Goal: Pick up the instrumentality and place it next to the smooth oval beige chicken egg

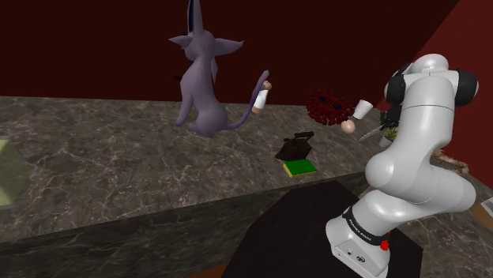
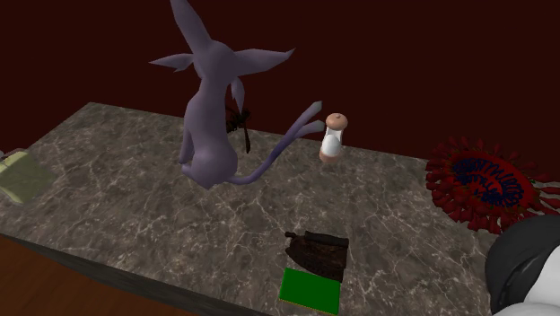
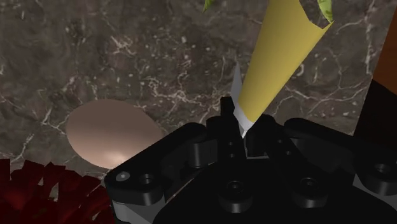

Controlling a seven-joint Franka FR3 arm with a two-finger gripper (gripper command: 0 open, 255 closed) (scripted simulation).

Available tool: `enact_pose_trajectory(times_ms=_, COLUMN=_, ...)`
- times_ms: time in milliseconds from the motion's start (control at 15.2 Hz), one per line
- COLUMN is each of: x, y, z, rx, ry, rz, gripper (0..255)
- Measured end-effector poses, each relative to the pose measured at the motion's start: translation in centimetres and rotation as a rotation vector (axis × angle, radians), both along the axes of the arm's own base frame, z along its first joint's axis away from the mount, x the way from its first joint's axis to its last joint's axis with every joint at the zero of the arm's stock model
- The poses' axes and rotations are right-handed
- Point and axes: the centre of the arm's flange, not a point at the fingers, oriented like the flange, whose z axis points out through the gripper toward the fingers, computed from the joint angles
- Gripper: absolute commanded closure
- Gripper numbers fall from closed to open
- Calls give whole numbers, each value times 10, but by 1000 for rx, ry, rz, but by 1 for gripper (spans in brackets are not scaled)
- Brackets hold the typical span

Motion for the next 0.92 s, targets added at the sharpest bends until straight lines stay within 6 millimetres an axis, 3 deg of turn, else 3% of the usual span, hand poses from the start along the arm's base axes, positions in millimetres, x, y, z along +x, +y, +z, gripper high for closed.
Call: enact_pose_trajectory(times_ms=924, x=0, y=1, z=-74, rx=-1, ry=0, rz=0, gripper=255)
